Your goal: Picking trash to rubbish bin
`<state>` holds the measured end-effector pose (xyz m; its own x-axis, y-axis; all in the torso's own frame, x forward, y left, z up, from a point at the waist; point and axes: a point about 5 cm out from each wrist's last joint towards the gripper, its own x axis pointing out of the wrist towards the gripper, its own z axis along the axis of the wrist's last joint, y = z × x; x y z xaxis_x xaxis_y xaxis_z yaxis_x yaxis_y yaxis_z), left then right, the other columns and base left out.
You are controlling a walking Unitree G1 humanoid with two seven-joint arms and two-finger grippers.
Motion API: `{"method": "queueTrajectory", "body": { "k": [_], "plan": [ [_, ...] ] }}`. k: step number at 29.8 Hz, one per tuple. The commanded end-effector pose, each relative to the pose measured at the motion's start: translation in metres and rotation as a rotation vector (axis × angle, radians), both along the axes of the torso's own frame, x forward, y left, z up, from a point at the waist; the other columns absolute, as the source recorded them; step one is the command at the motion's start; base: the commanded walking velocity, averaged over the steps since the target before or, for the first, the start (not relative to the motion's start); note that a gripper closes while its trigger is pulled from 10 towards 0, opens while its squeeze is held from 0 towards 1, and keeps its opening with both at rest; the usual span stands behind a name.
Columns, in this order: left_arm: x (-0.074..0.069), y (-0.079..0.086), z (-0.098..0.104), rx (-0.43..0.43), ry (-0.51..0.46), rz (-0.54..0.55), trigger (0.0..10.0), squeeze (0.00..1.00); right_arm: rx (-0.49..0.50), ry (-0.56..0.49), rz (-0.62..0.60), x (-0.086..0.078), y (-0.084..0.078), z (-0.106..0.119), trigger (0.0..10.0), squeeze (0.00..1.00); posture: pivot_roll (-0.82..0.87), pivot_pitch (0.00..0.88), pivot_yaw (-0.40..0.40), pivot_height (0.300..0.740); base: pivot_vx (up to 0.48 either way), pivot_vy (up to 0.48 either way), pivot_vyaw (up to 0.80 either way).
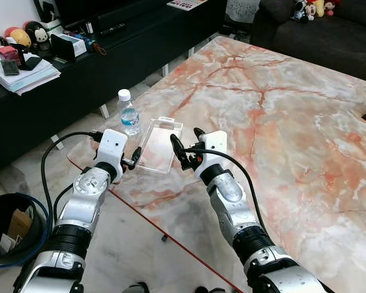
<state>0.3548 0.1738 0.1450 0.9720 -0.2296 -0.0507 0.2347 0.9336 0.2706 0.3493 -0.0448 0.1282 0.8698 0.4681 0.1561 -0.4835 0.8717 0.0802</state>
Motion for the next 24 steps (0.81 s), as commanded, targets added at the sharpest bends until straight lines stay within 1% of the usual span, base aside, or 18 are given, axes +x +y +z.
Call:
{"method": "queueTrajectory", "body": {
  "k": [1, 4, 9, 11, 14, 21, 22, 24],
  "plan": [
    [0.002, -0.005, -0.002, 0.031, 0.013, -0.014, 10.0, 0.00, 0.005, 0.010, 0.011, -0.003, 0.006, -0.002, 10.0, 0.00, 0.10, 0.129, -0.034, 0.740, 0.000, 0.000, 0.00],
    [0.003, -0.004, -0.008, 0.068, 0.055, -0.017, 10.0, 0.00, 0.005, 0.010, 0.010, -0.003, 0.006, -0.003, 10.0, 0.00, 0.10, 0.126, -0.031, 0.740, 0.000, 0.000, 0.00],
    [0.002, -0.005, -0.016, 0.086, 0.100, -0.035, 10.0, 0.00, 0.007, 0.011, 0.010, -0.004, 0.007, -0.003, 10.0, 0.00, 0.10, 0.123, -0.027, 0.740, 0.000, 0.000, 0.00],
    [0.001, -0.003, -0.022, 0.115, 0.132, -0.030, 10.0, 0.00, 0.008, 0.011, 0.013, -0.004, 0.007, -0.003, 10.0, 0.00, 0.10, 0.125, -0.027, 0.740, 0.000, 0.000, 0.00],
    [0.001, -0.003, -0.024, 0.105, 0.142, -0.029, 10.0, 0.00, 0.009, 0.011, 0.013, -0.005, 0.007, -0.004, 10.0, 0.00, 0.10, 0.124, -0.028, 0.740, 0.000, 0.000, 0.00],
    [-0.001, -0.008, -0.028, 0.097, 0.159, -0.049, 10.0, 0.00, 0.006, 0.009, 0.014, -0.004, 0.007, -0.003, 10.0, 0.00, 0.10, 0.133, -0.032, 0.740, 0.000, 0.000, 0.00],
    [-0.002, -0.010, -0.027, 0.074, 0.147, -0.054, 10.0, 0.00, 0.005, 0.008, 0.012, -0.004, 0.006, -0.003, 10.0, 0.00, 0.10, 0.137, -0.034, 0.740, 0.000, 0.000, 0.00],
    [-0.002, -0.010, -0.028, 0.060, 0.149, -0.051, 10.0, 0.00, 0.004, 0.009, 0.011, -0.004, 0.006, -0.003, 10.0, 0.00, 0.10, 0.140, -0.036, 0.740, 0.000, 0.000, 0.00]
  ]
}}
